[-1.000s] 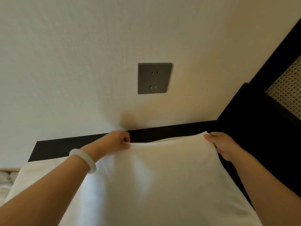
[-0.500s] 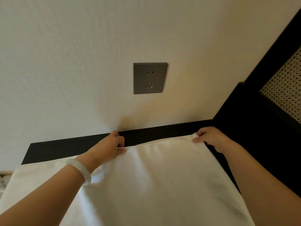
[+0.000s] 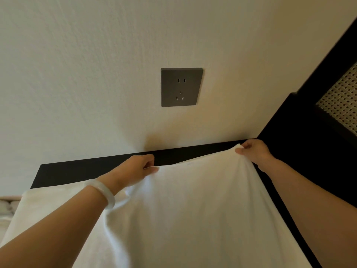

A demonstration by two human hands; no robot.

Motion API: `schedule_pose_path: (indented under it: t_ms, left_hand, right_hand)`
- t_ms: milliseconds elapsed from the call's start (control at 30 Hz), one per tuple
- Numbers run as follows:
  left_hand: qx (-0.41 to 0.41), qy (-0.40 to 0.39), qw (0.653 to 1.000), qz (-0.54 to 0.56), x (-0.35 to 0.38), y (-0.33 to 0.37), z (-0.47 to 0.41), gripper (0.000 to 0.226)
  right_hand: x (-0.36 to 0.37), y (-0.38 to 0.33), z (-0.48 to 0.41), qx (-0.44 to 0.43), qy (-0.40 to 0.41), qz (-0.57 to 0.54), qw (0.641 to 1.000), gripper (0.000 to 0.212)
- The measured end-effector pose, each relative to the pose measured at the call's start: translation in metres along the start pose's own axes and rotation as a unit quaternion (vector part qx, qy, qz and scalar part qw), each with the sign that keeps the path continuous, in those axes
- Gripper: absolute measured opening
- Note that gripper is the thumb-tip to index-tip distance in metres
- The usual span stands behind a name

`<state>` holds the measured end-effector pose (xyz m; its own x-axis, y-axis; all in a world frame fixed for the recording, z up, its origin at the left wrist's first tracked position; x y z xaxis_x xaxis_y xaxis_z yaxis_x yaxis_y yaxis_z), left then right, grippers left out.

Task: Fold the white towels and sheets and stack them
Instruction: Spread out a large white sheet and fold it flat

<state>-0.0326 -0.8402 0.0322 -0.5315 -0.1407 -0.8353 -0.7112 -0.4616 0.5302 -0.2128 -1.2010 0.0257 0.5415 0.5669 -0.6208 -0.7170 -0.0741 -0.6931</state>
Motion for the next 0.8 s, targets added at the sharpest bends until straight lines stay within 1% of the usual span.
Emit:
schedule_pose_path:
  t_ms: [67,133,200,267,367,433,533,600,667,800]
  left_hand:
    - [-0.012,-0.035,0.999,0.019,0.001,-0.002,0.003,0.039]
    - [-0.017,-0.067,0.998,0.006,0.006,0.000,0.004,0.043]
    - [-0.017,-0.065,0.998,-0.011,0.008,0.004,0.003,0.041]
    - [-0.024,-0.016,0.999,-0.032,0.002,0.005,0.002,0.037]
    - [-0.072,0.080,0.992,-0.060,-0.011,0.000,-0.002,0.030]
    - [-0.097,0.100,0.988,-0.069,-0.012,-0.003,-0.007,0.025]
    - [-0.099,0.057,0.990,-0.077,-0.003,0.000,-0.021,0.023]
    - [-0.089,0.031,0.993,-0.066,0.003,0.009,-0.033,0.031]
    - [-0.074,0.023,0.996,-0.045,0.007,0.025,-0.047,0.039]
    - [-0.039,0.011,0.999,-0.033,0.014,0.053,-0.072,0.036]
  right_hand:
    - [0.001,0.001,0.000,-0.009,0.004,0.003,1.000,0.018]
    - [0.003,-0.002,0.002,-0.020,0.009,0.015,1.000,0.018]
    - [0.004,-0.005,0.005,-0.041,0.019,0.036,0.998,0.019]
    - [0.002,-0.007,0.008,-0.062,0.032,0.027,0.997,0.021]
    - [-0.008,-0.010,0.008,-0.091,0.076,-0.021,0.993,0.017]
    - [-0.004,-0.013,0.004,-0.094,0.090,-0.011,0.991,0.014]
    - [0.008,-0.011,-0.003,-0.077,0.099,0.038,0.991,0.015]
    - [0.010,-0.011,-0.003,-0.090,0.096,0.052,0.990,0.016]
    - [0.008,-0.010,-0.002,-0.113,0.082,0.036,0.990,0.016]
    - [0.003,-0.010,-0.004,-0.128,0.052,-0.026,0.990,0.013]
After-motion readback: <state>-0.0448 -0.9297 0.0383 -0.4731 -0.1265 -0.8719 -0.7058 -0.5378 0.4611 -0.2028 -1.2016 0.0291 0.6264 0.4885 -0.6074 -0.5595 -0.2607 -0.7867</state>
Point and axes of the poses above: each hand's wrist, its own z-axis away from the middle knuckle, its own x-axis out of the palm, y = z × x, the point moved 9 cm from there along -z, towards the middle knuckle, and after that the axes turned 10 degrees about x, right-handed, at the moved point
